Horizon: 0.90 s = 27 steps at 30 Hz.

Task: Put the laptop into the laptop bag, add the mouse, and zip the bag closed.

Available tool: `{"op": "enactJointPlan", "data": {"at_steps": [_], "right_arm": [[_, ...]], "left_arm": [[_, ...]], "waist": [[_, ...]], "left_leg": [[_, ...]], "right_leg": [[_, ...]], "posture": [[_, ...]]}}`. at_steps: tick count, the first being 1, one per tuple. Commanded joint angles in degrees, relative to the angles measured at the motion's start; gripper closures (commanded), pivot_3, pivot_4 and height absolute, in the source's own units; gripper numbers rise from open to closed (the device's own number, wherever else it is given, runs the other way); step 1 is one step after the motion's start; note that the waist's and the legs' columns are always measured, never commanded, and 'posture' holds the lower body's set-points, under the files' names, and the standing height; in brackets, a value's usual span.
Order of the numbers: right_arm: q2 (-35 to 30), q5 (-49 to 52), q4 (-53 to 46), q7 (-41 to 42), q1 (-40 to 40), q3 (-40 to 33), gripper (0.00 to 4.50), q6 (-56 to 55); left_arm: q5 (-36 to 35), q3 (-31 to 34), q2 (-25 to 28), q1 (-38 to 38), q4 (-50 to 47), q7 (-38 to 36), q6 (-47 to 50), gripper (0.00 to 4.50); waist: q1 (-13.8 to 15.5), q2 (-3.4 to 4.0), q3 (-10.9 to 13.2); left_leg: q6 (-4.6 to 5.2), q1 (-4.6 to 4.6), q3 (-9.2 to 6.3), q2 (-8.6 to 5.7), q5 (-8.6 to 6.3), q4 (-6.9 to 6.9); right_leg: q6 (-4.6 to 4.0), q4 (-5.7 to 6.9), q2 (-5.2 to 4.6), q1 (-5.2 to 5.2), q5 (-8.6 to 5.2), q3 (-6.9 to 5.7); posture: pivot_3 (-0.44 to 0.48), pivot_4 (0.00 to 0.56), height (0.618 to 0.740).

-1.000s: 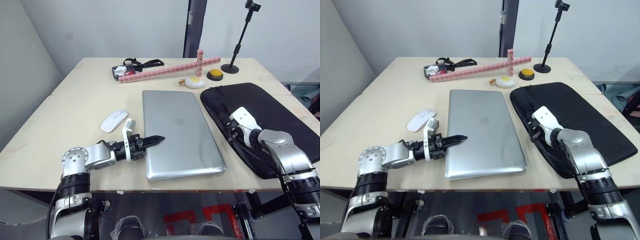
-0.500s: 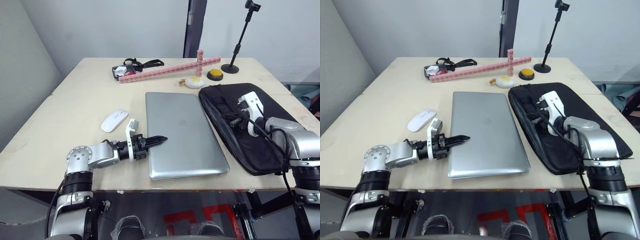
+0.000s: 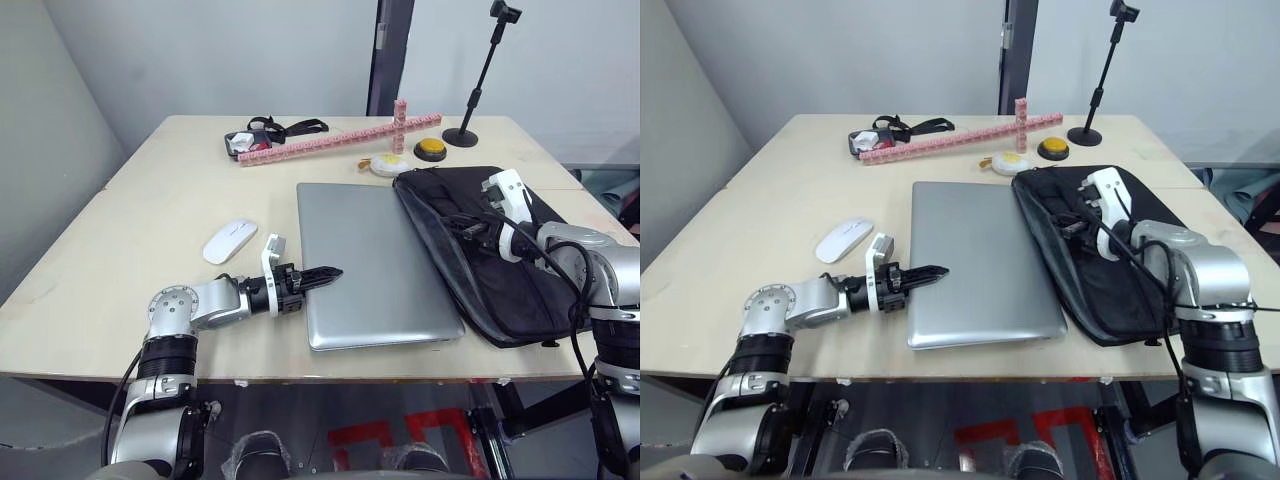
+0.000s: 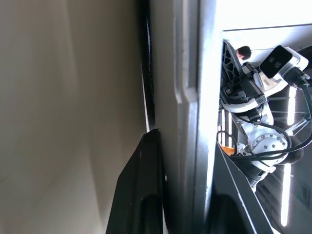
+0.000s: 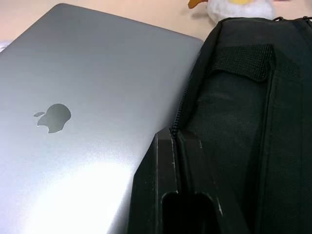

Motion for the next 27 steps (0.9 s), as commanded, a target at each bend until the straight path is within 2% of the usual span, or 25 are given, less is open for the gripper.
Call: {"op": "enactJointPlan", "data": {"at_steps": [1,14,20,27], "right_arm": [[0.58,2.06,-3.62,-0.98,-0.95,-1.29,4.47,0.14],[5.88,6.23,-7.81,-6.38,-1.08,-1.67,4.47,4.08],[7.53,7.98,-9.92,-8.62,-1.17,-1.47,4.47,6.0],[9.07,10.19,-12.09,-11.13,-1.69,-1.52,4.47,8.38]], "left_arm": [[-2.71,1.6,-1.41,-3.69,-0.57,-4.41,-0.9,4.2],[3.96,0.69,-4.51,-8.76,5.28,-7.89,-1.89,4.2],[9.53,-1.15,-7.63,-10.57,6.12,-12.22,-2.73,4.2],[17.56,-3.12,-12.02,-12.25,7.46,-19.29,-9.27,4.2]], "waist": [[0.03,0.0,0.0],[0.02,0.01,-0.01],[0.27,0.02,-0.01],[0.13,0.04,-0.02]], "left_leg": [[0.0,0.0,0.0,0.0,0.0,0.02],[0.01,0.01,0.06,0.0,0.0,0.06],[0.01,-0.02,0.06,0.0,0.0,0.06],[0.02,0.0,0.07,0.0,0.02,0.07]], "right_leg": [[0.0,0.0,0.0,0.0,0.0,0.02],[0.31,-0.01,0.0,-0.01,0.16,0.12],[0.35,-0.03,0.0,-0.02,0.18,0.11],[0.38,-0.03,-0.01,-0.02,0.19,0.16]], "posture": [[0.0,0.15,0.74],[0.0,0.15,0.74],[0.0,0.15,0.74],[0.0,0.15,0.74]]}}
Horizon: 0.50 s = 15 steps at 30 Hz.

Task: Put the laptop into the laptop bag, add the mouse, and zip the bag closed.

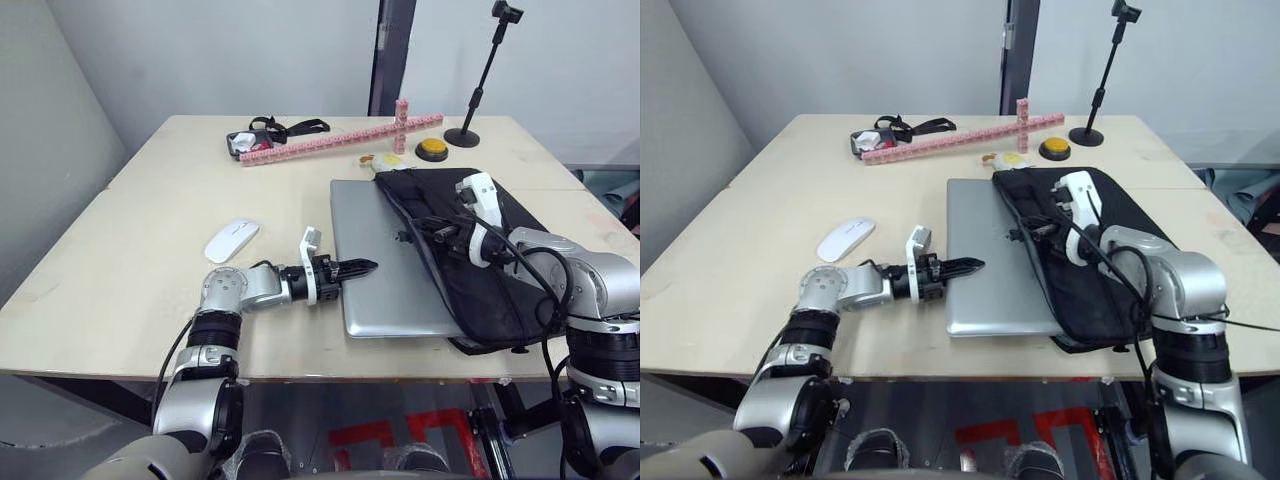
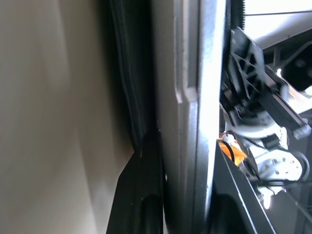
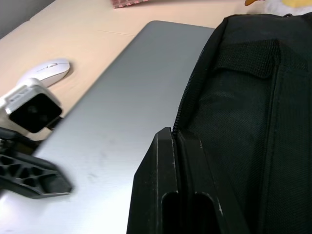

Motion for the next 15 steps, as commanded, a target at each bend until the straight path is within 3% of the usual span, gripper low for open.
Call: {"op": "enactJointPlan", "data": {"at_steps": [1,15], "right_arm": [[0.34,2.15,-3.7,-0.98,-1.48,-1.19,4.47,0.71],[4.71,5.56,-7.75,-5.63,-1.42,-0.74,4.47,4.13]], "left_arm": [[0.85,-0.25,-2.79,-3.62,-1.37,-7.73,-3.91,4.2],[8.55,0.41,-12.49,-7.47,4.35,-10.28,-8.47,4.2]], "waist": [[0.01,0.02,-0.01],[0.54,0.17,-0.06]], "left_leg": [[0.01,0.0,0.01,0.0,0.01,0.01],[0.01,-0.01,0.04,-0.02,0.01,0.0]], "right_leg": [[0.0,0.0,0.0,0.0,0.0,0.01],[0.03,-0.01,-0.02,-0.02,0.02,0.05]], "posture": [[0.0,0.15,0.74],[0.0,0.15,0.74]]}}
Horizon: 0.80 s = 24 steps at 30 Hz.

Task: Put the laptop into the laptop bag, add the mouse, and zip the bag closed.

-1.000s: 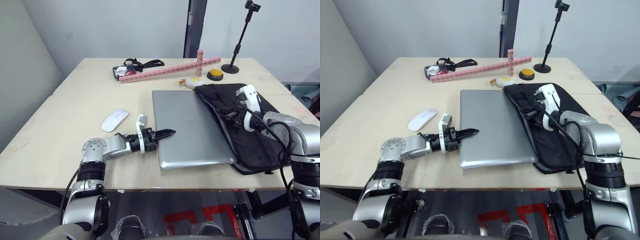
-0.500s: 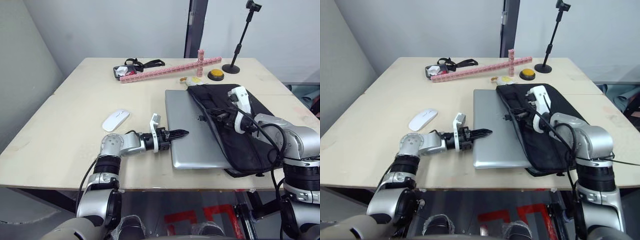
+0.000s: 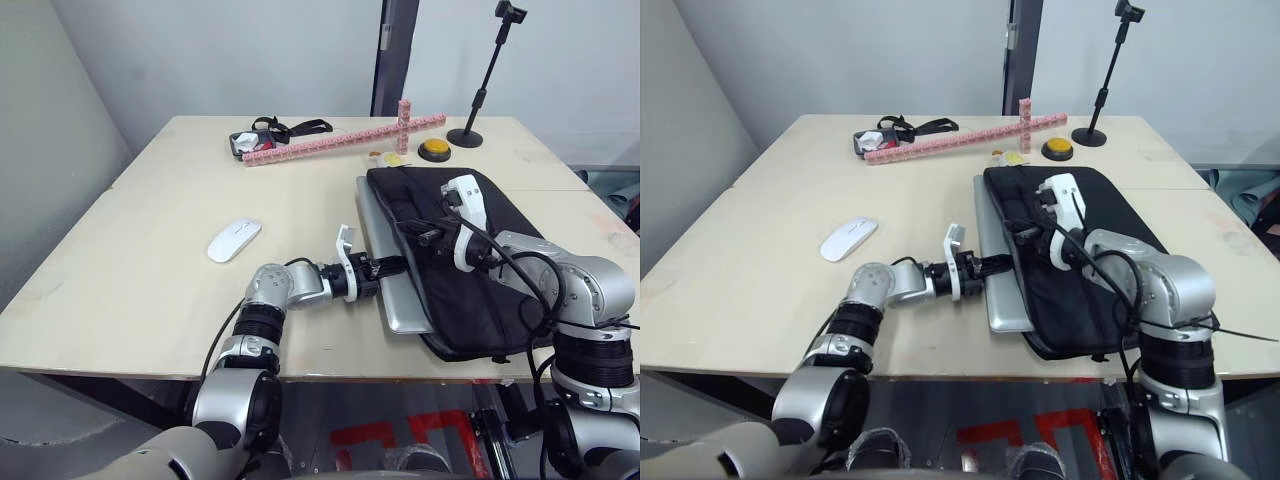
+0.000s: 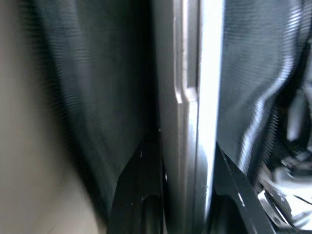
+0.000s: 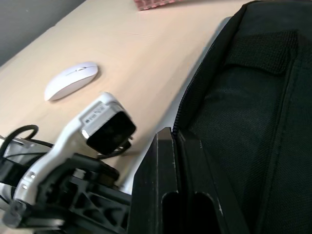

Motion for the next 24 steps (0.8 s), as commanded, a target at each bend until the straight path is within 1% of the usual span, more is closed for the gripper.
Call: {"op": "enactJointPlan", "data": {"at_steps": [1,4,5,11,14,18,24], "right_arm": [[0.51,1.73,-3.05,-0.71,-1.41,-0.61,4.47,-0.05],[0.05,1.41,-2.31,-0.69,-1.51,-0.36,4.47,-0.61],[-0.2,1.25,-2.05,-0.57,-1.46,-0.24,4.5,-0.86],[-0.95,0.96,-1.09,-0.04,-1.42,0.04,4.5,-1.79],[-1.25,0.86,-0.8,0.33,-1.29,0.28,4.5,-2.23],[-1.89,0.8,-0.47,0.89,-1.35,0.47,4.5,-2.54],[-3.21,0.67,0.54,1.8,-1.61,0.04,4.5,-2.98]], "left_arm": [[-2.4,1.48,-2.7,-3.58,-1.99,-5.09,-0.32,4.2],[-1.79,1.44,-2.82,-3.72,-1.81,-5.54,-0.47,4.2],[-1.58,1.38,-2.7,-3.68,-1.92,-5.75,-0.55,3.14],[0.41,0.33,-0.57,-2.33,-4.14,-6.46,1.26,1.03],[1.47,-0.99,0.72,-0.95,-6.13,-7.3,2.77,1.03],[0.02,0.66,1.38,0.22,-8.55,-6.53,5.13,1.03],[0.19,1.97,1.45,2.25,-11.74,-4.81,6.22,1.03]], "waist": [[0.0,0.03,-0.01],[0.02,0.06,-0.01],[0.04,0.06,-0.01],[0.13,0.06,-0.01],[0.09,0.07,-0.01],[0.04,0.07,-0.01],[0.07,0.07,-0.01]], "left_leg": [[0.0,0.01,0.0,0.0,0.0,0.0],[-0.01,0.01,0.01,0.0,0.0,0.0],[-0.01,0.01,0.01,0.0,0.0,0.0],[-0.02,0.02,0.02,-0.01,-0.01,0.0],[-0.02,0.04,0.02,-0.01,-0.01,0.0],[-0.02,0.03,0.03,0.0,-0.01,0.0],[-0.03,0.04,0.03,-0.01,-0.02,0.0]], "right_leg": [[0.0,0.0,0.0,0.0,0.0,0.0],[0.01,0.0,0.0,0.0,0.0,0.02],[0.02,0.0,0.0,0.0,0.01,0.02],[0.03,0.0,0.0,0.01,0.01,0.02],[0.05,0.01,0.0,0.01,0.01,0.03],[0.05,0.01,0.0,0.01,0.02,0.03],[0.05,0.0,0.0,0.01,0.01,0.03]], "posture": [[0.0,0.15,0.74],[0.0,0.15,0.74],[0.0,0.15,0.74],[0.0,0.15,0.74],[0.0,0.15,0.74],[0.0,0.15,0.74],[0.0,0.15,0.74]]}}
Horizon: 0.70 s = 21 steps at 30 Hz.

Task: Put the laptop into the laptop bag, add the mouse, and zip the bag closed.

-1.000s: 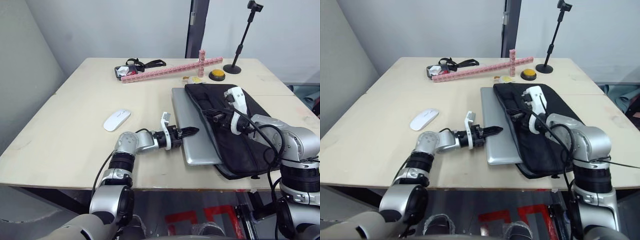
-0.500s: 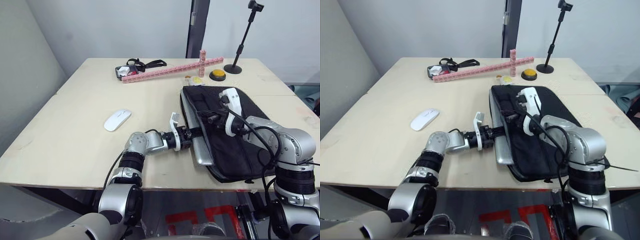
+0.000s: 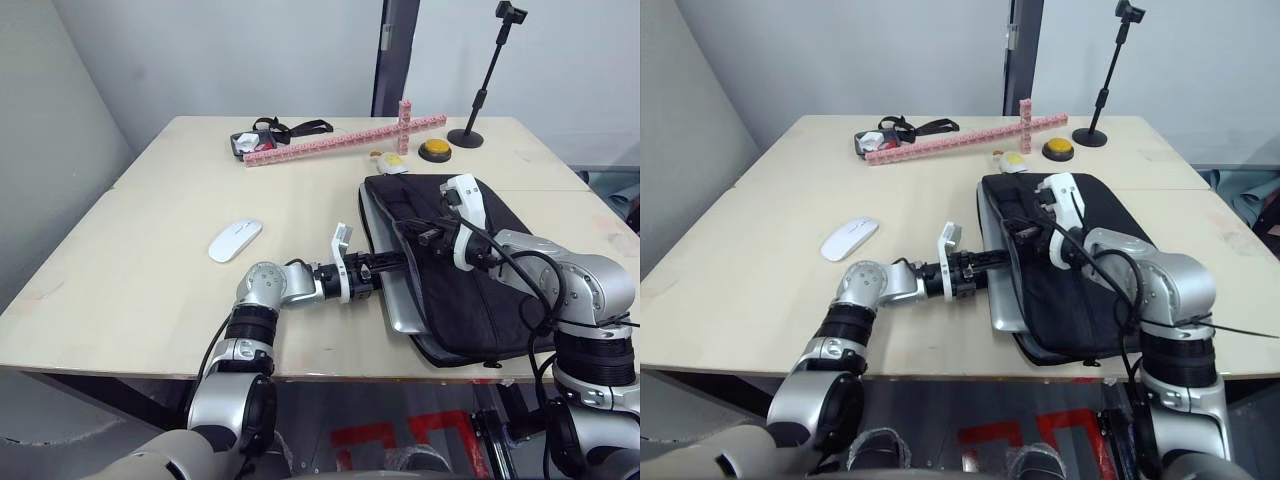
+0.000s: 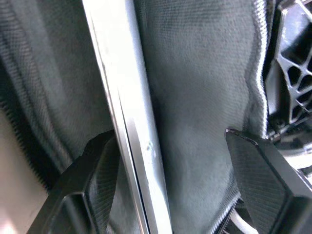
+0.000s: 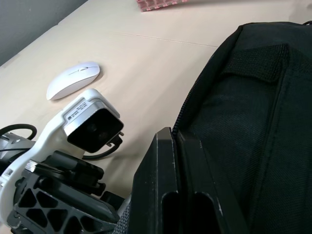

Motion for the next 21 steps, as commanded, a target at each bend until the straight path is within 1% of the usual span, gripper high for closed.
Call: {"op": "enactJointPlan", "data": {"at_steps": [1,5,6,9,12,13,14,15,16,21], "right_arm": [[-1.23,0.17,0.0,0.75,-1.45,-0.54,4.5,-1.71],[-1.41,-0.09,0.71,1.08,-1.71,-0.27,4.5,-2.34],[-1.36,-0.06,0.83,1.09,-1.75,-0.21,4.5,-2.45],[-1.49,0.12,0.89,1.16,-1.7,-0.01,4.5,-2.63],[-1.82,0.22,0.81,1.28,-1.62,0.12,4.5,-2.62],[-1.86,0.25,0.79,1.27,-1.63,0.12,4.5,-2.6],[-1.9,0.26,0.79,1.28,-1.65,0.14,4.5,-2.6],[-1.88,0.31,0.75,1.26,-1.66,0.13,4.5,-2.58],[-1.8,0.38,0.74,1.23,-1.76,0.12,4.5,-2.58],[0.17,1.82,-0.42,0.32,-2.23,0.18,4.5,-1.52]], "left_arm": [[-2.03,1.28,-0.62,-0.16,-4.63,-0.35,0.51,1.03],[-2.79,2.98,-0.83,0.88,-5.6,0.71,0.64,1.03],[-2.88,3.31,-0.93,0.98,-5.83,0.92,0.74,1.26],[-2.23,3.24,-1.01,1.47,-6.41,1.7,1.16,2.14],[-2.47,3.5,-1.16,1.86,-6.6,2.25,1.61,3.25],[-2.66,3.58,-1.18,1.94,-6.77,2.36,1.83,3.48],[-2.86,3.76,-1.22,2.0,-6.79,2.59,2.07,3.96],[-3.15,4.12,-1.39,2.09,-6.82,3.04,2.29,4.21],[-3.41,4.4,-1.54,2.16,-6.81,3.33,2.51,4.27],[-3.28,4.83,-3.76,1.35,-5.69,4.63,3.51,4.27]], "waist": [[0.02,0.0,0.0],[-0.04,0.0,0.0],[-0.08,0.0,0.0],[-0.06,0.0,0.0],[-0.06,0.0,0.0],[-0.07,0.0,0.0],[-0.09,0.01,-0.01],[-0.16,0.02,0.01],[-0.18,0.03,0.0],[-0.25,0.03,0.0]], "left_leg": [[0.0,0.0,0.0,0.0,0.0,0.0],[0.0,0.0,0.0,0.0,0.0,0.0],[0.0,0.01,0.0,0.0,0.0,0.0],[0.0,0.0,0.0,0.0,0.0,0.0],[0.0,0.0,0.01,0.0,0.0,0.0],[0.0,-0.01,0.0,0.0,0.0,0.0],[0.0,0.0,0.01,0.0,0.0,0.0],[0.0,0.0,0.01,0.0,0.0,0.0],[0.0,-0.02,0.01,0.0,0.0,-0.01],[0.0,-0.03,0.02,0.0,0.0,-0.02]], "right_leg": [[0.0,0.0,0.0,0.0,0.0,0.0],[0.0,0.0,0.0,0.0,0.0,0.0],[0.0,0.0,0.0,0.0,0.0,0.0],[0.0,0.0,0.0,0.0,0.0,0.01],[0.0,-0.02,0.0,0.0,0.0,0.0],[0.0,-0.02,0.0,0.0,0.0,0.0],[0.0,-0.02,0.0,0.0,0.0,0.0],[0.0,-0.02,0.0,-0.01,0.0,0.01],[0.02,-0.02,0.0,-0.02,0.0,0.01],[0.02,-0.05,0.0,-0.03,0.0,0.0]], "posture": [[0.0,0.15,0.74],[0.0,0.15,0.74],[0.0,0.15,0.74],[0.0,0.15,0.74],[0.0,0.15,0.74],[0.0,0.15,0.74],[0.0,0.15,0.74],[0.0,0.15,0.74],[0.0,0.15,0.74],[0.0,0.15,0.74]]}}
